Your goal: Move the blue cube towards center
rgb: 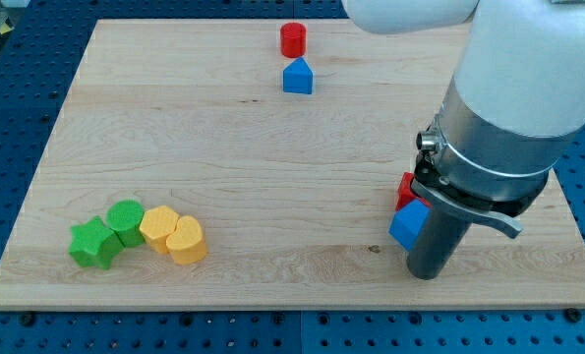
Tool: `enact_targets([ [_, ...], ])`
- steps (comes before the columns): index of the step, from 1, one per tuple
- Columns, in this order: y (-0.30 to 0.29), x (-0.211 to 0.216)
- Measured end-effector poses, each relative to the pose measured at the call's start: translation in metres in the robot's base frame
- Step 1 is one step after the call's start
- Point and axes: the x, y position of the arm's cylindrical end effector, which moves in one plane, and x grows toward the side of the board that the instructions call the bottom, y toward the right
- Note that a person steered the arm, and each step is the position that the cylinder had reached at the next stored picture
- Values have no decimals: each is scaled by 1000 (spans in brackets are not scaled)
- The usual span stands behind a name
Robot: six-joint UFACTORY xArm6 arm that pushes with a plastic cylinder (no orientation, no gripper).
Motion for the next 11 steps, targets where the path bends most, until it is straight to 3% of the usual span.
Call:
enact_targets([
  [2,38,0],
  [6,2,-4],
  [11,-66,-115],
])
